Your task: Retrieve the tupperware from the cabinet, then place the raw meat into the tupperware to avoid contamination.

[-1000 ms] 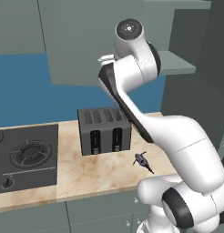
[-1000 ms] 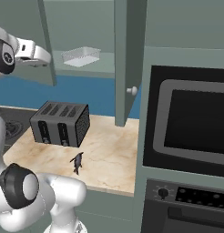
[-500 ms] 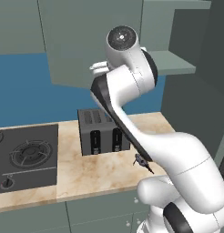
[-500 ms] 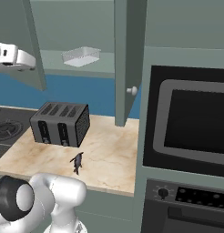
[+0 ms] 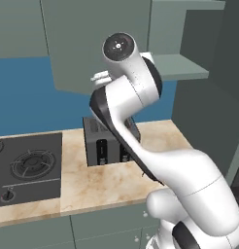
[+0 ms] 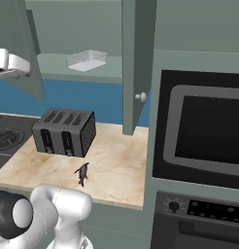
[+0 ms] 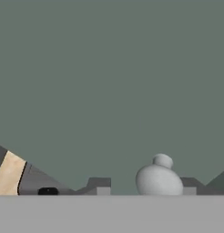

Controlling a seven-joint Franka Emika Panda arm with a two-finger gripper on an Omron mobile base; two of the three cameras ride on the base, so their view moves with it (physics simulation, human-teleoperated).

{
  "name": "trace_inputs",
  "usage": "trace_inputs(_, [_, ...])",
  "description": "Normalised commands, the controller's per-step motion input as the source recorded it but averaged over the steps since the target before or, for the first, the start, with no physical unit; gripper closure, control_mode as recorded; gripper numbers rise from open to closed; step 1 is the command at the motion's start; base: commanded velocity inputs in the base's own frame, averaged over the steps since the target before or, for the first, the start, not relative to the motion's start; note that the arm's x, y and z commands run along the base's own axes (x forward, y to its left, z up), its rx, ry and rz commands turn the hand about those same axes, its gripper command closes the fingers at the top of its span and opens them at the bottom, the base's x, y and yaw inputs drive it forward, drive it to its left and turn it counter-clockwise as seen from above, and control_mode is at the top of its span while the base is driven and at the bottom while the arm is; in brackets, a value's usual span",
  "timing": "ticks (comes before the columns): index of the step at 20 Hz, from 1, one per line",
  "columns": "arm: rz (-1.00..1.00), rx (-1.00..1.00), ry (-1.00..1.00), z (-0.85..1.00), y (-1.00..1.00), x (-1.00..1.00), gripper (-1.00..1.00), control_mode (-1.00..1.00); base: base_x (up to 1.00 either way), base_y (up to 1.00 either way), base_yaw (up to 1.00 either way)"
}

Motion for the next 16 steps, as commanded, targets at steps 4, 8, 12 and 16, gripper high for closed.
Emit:
trace_inputs(4, [-0.1, -0.08, 0.01, -0.03, 0.91, -0.06, 1.0, -1.0, 0.0, 0.0, 0.0])
trace_inputs(8, [-0.12, -0.07, 0.02, -0.05, 0.88, -0.08, 1.0, -1.0, 0.0, 0.0, 0.0])
trace_inputs(12, [-0.13, -0.06, 0.01, -0.09, 0.88, -0.04, 1.0, -1.0, 0.0, 0.0, 0.0])
trace_inputs(16, [-0.13, -0.06, 0.0, -0.1, 0.86, -0.02, -1.0, -1.0, 0.0, 0.0, 0.0])
